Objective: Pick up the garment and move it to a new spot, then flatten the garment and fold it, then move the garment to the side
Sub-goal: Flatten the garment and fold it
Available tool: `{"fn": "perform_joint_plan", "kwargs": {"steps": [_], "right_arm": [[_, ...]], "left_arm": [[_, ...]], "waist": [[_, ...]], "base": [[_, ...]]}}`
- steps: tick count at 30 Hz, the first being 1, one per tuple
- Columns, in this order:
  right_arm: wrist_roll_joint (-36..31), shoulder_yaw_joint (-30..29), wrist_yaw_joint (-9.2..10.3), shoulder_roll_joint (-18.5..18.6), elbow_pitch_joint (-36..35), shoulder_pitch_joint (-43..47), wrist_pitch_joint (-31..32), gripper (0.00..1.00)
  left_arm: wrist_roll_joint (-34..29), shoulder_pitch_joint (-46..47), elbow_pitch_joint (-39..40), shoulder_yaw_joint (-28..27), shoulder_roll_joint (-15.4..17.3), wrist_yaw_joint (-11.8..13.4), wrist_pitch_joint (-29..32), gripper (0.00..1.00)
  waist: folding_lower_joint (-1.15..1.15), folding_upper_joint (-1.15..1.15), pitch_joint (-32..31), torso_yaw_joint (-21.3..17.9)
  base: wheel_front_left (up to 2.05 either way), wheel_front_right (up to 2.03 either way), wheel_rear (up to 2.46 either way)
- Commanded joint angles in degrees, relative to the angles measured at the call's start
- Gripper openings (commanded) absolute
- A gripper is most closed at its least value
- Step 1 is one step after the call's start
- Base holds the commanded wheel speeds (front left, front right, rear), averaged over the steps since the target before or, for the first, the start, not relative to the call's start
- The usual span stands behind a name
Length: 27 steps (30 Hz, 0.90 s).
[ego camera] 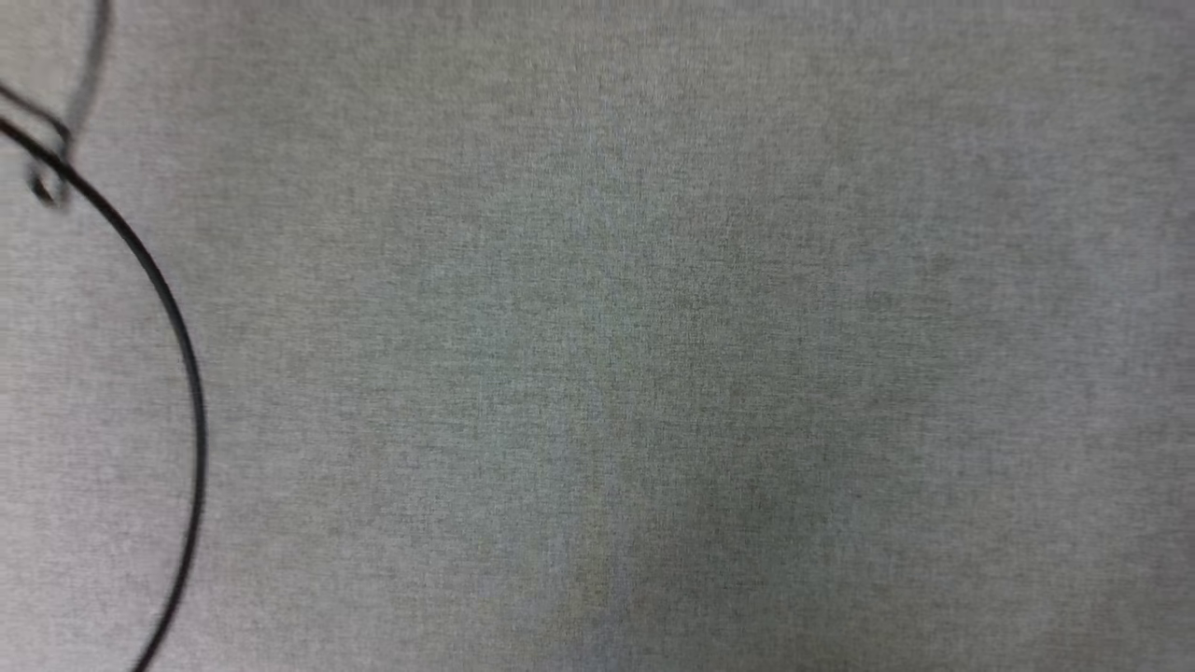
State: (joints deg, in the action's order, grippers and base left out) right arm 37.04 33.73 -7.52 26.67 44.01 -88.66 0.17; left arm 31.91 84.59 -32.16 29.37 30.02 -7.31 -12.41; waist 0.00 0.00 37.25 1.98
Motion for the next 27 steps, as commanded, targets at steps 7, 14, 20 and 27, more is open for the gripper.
{"fn": "perform_joint_plan", "kwargs": {"steps": [7, 14, 20, 27], "right_arm": [[5.0, 5.6, 0.07, 3.6, -6.2, 14.1, -1.6, 0.00], [7.2, 8.3, 0.07, 6.0, -10.5, 25.2, -1.8, 0.00], [9.0, 9.0, 0.07, 7.7, -12.6, 35.6, -1.8, 0.00], [10.3, 9.2, 0.07, 9.0, -15.0, 46.2, -1.6, 0.00]], "left_arm": [[2.0, -18.0, 8.3, -0.2, 1.9, 3.7, -1.9, 0.00], [4.1, -34.4, 17.4, -0.3, 4.4, 7.9, -1.9, 0.00], [6.6, -49.3, 25.1, -0.4, 6.4, 12.7, -1.5, 0.00], [10.4, -65.1, 31.3, 0.0, 7.7, 16.9, -1.2, 0.00]], "waist": [[0.00, 0.00, -5.7, -0.3], [0.00, 0.00, -10.9, 0.0], [0.00, 0.00, -16.4, 0.4], [0.00, 0.00, -22.3, 0.6]], "base": [[0.00, 0.00, 0.00], [0.00, 0.00, 0.00], [0.00, 0.00, 0.00], [0.00, 0.00, 0.00]]}}
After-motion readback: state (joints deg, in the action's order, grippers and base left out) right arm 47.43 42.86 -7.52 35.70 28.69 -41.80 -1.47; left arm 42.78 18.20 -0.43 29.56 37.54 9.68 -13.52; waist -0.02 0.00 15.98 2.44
